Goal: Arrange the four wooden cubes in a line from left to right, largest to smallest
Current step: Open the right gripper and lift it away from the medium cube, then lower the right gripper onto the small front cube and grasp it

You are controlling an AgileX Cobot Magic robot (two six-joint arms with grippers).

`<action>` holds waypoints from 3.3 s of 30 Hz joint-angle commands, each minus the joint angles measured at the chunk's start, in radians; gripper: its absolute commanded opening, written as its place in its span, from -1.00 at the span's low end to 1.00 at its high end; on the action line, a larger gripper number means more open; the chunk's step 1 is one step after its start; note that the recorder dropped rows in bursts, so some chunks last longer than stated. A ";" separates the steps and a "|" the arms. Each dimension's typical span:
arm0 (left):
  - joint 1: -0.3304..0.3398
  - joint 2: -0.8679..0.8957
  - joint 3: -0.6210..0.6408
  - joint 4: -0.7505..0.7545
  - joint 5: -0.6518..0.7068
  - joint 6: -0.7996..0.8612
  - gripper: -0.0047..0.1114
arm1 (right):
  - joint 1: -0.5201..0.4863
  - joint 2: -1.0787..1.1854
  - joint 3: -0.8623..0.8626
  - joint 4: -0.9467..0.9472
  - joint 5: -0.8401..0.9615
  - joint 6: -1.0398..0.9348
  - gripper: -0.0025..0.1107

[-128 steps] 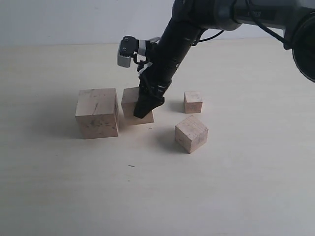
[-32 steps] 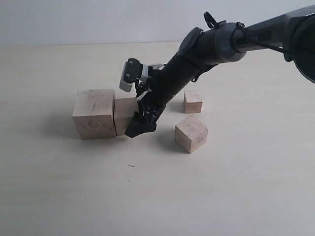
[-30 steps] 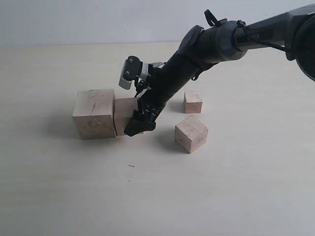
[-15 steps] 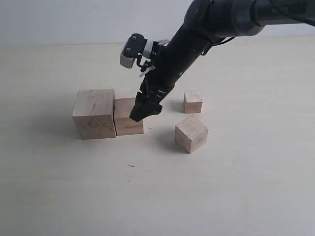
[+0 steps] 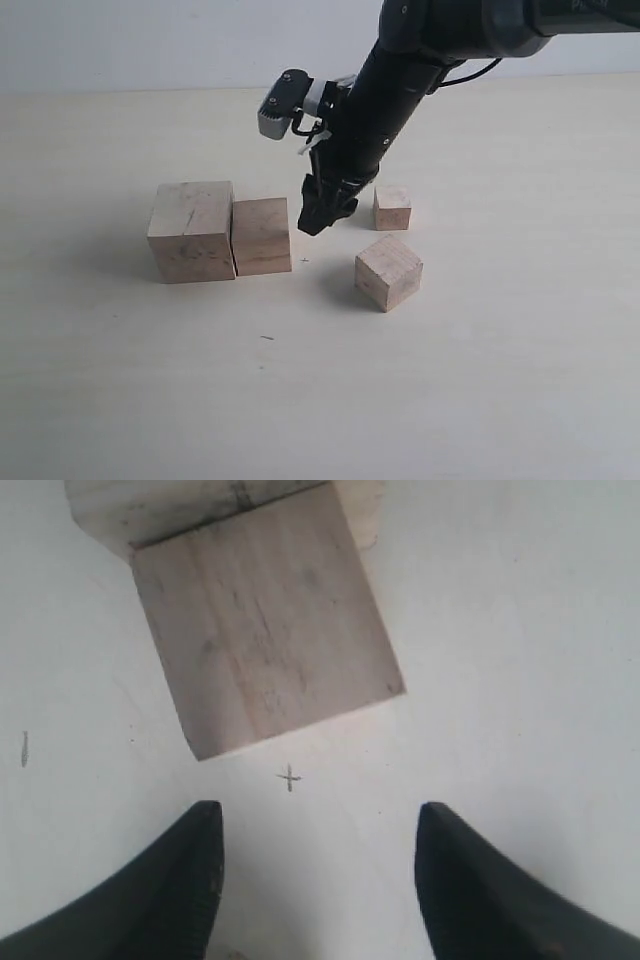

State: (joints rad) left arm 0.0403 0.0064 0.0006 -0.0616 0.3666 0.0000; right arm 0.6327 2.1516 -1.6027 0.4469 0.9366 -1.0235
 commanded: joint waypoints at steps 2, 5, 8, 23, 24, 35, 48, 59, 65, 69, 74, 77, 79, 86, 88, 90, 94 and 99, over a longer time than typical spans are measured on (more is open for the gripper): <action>-0.003 -0.006 -0.001 0.002 -0.010 0.000 -0.92 | 0.000 0.056 0.001 -0.003 -0.043 0.007 0.00; -0.003 -0.006 -0.001 0.002 -0.010 0.000 -0.92 | 0.000 0.087 0.001 -0.003 -0.065 0.030 0.00; -0.003 -0.006 -0.001 0.002 -0.010 0.000 -0.92 | 0.000 0.099 0.001 0.030 -0.098 0.031 0.00; -0.003 -0.006 -0.001 0.002 -0.010 0.000 -0.92 | 0.000 0.099 0.001 0.112 -0.065 0.022 0.00; -0.003 -0.006 -0.001 0.002 -0.010 0.000 -0.92 | 0.000 0.099 0.001 0.101 -0.065 0.022 0.00; -0.003 -0.006 -0.001 0.002 -0.010 0.000 -0.92 | 0.000 0.013 0.001 -0.043 -0.037 0.140 0.00; -0.003 -0.006 -0.001 0.002 -0.010 0.000 -0.92 | 0.000 -0.209 0.001 -0.048 0.087 0.320 0.00; -0.003 -0.006 -0.001 0.002 -0.010 0.000 -0.92 | 0.000 -0.337 0.158 -0.068 -0.031 0.651 0.00; -0.003 -0.006 -0.001 0.002 -0.010 0.000 -0.92 | 0.000 -0.467 0.410 -0.095 -0.155 0.747 0.00; -0.003 -0.006 -0.001 0.002 -0.010 0.000 -0.92 | 0.000 -0.494 0.462 -0.181 -0.151 0.781 0.00; -0.003 -0.006 -0.001 0.002 -0.010 0.000 -0.92 | 0.000 -0.494 0.469 -0.205 -0.128 0.789 0.00; -0.003 -0.006 -0.001 0.002 -0.010 0.000 -0.92 | 0.002 -0.489 0.469 -0.205 -0.113 0.789 0.00; -0.003 -0.006 -0.001 0.002 -0.010 0.000 -0.92 | 0.002 -0.470 0.469 -0.199 -0.113 0.789 0.01; -0.003 -0.006 -0.001 0.002 -0.010 0.000 -0.92 | 0.002 -0.367 0.469 -0.192 -0.132 0.777 0.37; -0.003 -0.006 -0.001 0.002 -0.010 0.000 -0.92 | 0.002 -0.336 0.469 -0.190 -0.134 0.753 0.37; -0.003 -0.006 -0.001 0.002 -0.010 0.000 -0.92 | 0.002 -0.306 0.469 -0.190 -0.145 0.729 0.35; -0.003 -0.006 -0.001 0.002 -0.010 0.000 -0.92 | 0.002 -0.263 0.469 -0.190 -0.181 0.700 0.34; -0.003 -0.006 -0.001 0.002 -0.010 0.000 -0.92 | 0.002 -0.216 0.469 -0.204 -0.210 0.684 0.34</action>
State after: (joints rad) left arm 0.0403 0.0064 0.0006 -0.0616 0.3666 0.0000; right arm 0.6327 1.9141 -1.1388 0.2525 0.7532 -0.3231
